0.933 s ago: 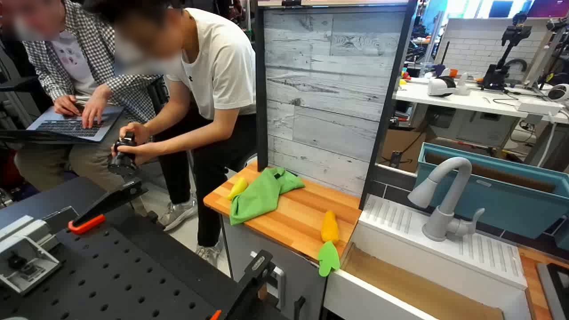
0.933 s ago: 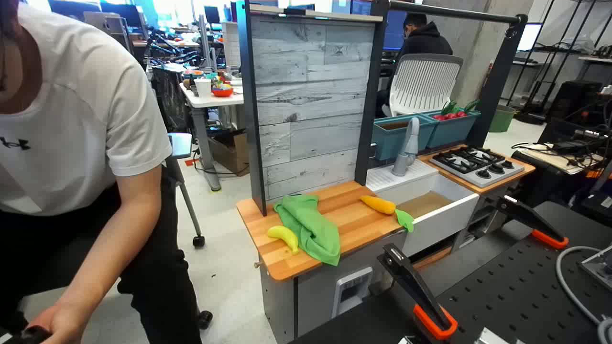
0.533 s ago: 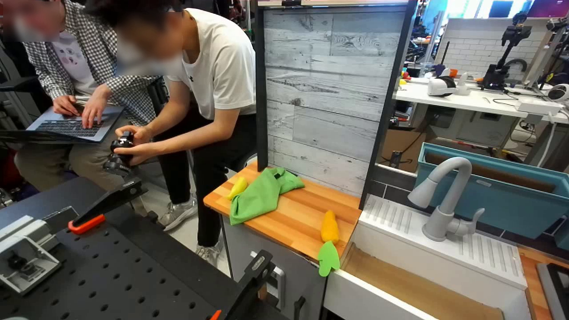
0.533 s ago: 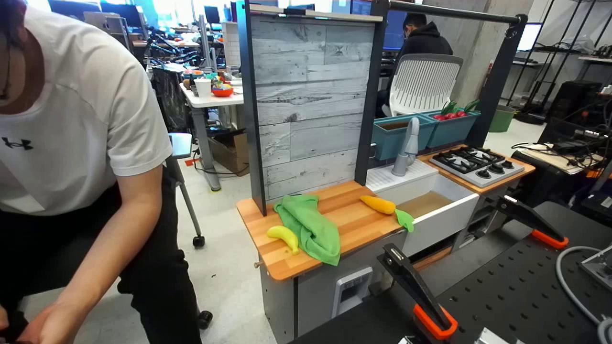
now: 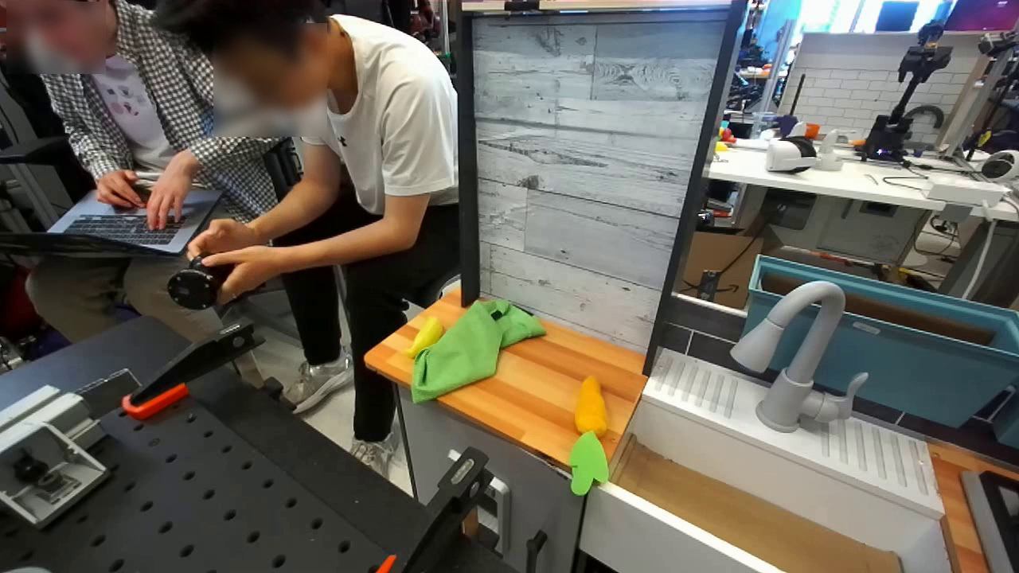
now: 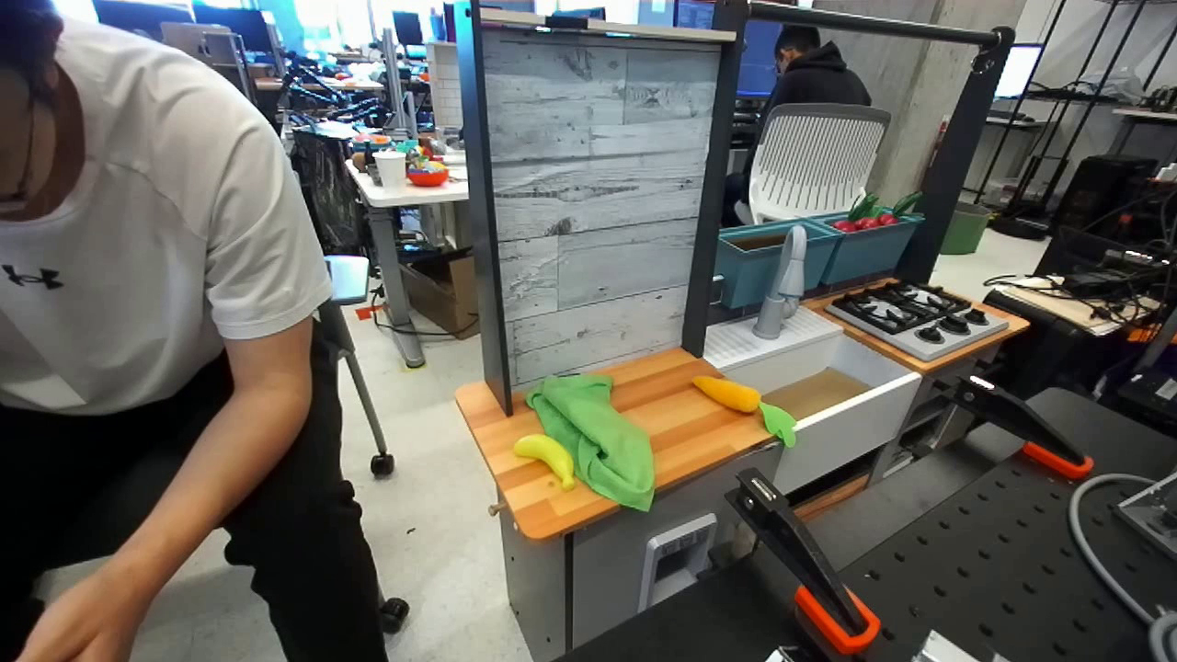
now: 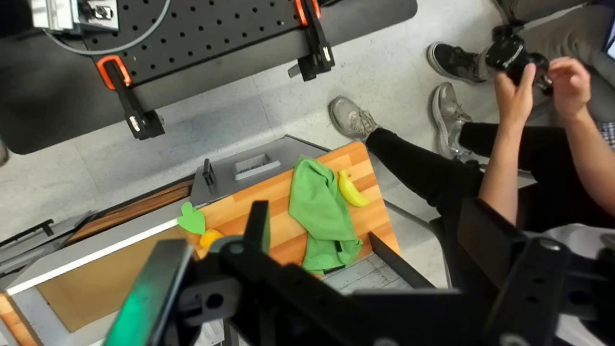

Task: Move the green cloth to the right

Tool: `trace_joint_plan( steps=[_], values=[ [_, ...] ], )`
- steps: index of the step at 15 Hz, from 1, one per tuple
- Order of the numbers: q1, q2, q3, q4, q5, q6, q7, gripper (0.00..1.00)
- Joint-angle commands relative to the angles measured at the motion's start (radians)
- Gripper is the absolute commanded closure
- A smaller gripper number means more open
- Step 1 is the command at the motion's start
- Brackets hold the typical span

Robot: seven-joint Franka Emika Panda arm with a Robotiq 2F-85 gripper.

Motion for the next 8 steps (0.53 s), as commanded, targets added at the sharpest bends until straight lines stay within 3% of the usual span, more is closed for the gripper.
trace_joint_plan(
  steps=[1, 8],
  values=[
    [-0.002, 0.071, 0.039, -0.057, 0.020, 0.206, 0.037, 0.00],
    [0.019, 0.323, 0.051, -0.099, 0.133, 0.607, 0.023, 0.00]
  ],
)
